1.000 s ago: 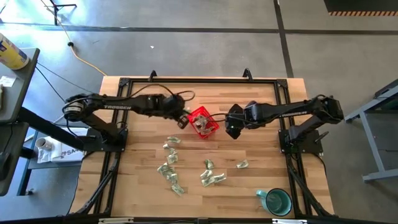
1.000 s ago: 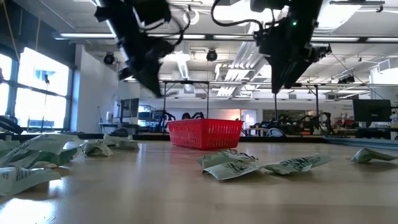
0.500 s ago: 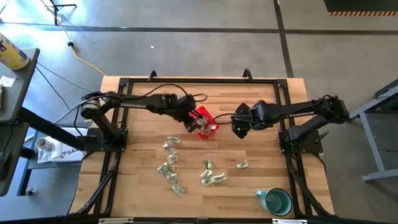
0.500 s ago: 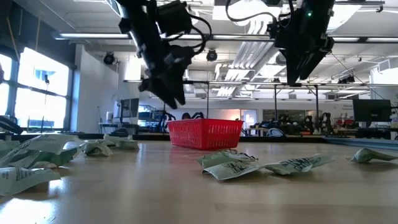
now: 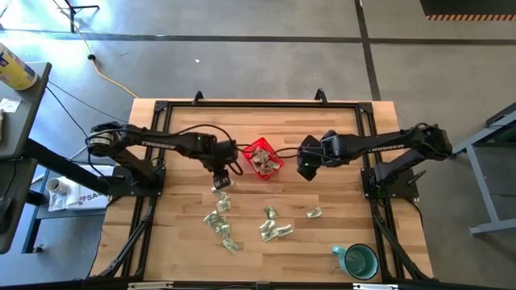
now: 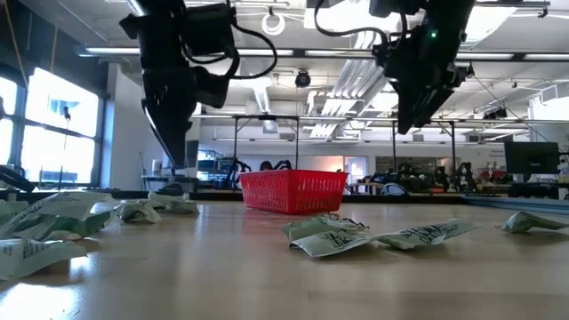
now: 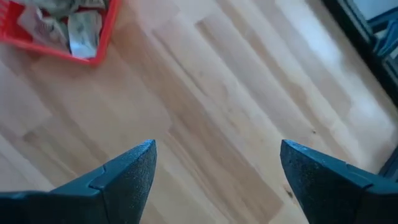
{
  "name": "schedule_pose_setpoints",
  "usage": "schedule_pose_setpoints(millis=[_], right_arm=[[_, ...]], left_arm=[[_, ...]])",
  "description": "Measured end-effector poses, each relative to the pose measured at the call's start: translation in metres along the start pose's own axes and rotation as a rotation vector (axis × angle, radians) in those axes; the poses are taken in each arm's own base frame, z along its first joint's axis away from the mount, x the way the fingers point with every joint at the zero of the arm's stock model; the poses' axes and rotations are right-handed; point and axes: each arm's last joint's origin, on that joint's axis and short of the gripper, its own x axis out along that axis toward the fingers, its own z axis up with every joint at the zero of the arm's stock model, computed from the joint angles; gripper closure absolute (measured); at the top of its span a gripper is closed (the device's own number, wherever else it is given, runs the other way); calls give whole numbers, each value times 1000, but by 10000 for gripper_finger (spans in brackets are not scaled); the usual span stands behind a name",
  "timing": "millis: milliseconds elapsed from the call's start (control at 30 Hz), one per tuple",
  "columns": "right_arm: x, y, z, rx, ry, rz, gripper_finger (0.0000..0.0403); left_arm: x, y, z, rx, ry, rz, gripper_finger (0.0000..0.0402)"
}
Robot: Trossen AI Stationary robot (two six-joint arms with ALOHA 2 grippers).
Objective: Pick and place Stevia / Truvia into bins
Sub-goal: Put the stevia packet into the red basket
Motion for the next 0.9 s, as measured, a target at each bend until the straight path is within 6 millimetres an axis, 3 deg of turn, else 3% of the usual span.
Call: schedule_pose_setpoints(millis=[233, 600, 900], right_arm=[[5, 4, -10, 10, 43, 22, 72], [4, 7, -10, 41, 23, 35, 71], [4, 7, -10, 42, 23, 36, 71]], left_arm=[[16, 3, -12, 0, 15, -19, 213], [39, 10, -34, -7, 30, -17, 250], [39, 8, -19, 15, -137, -3, 365]])
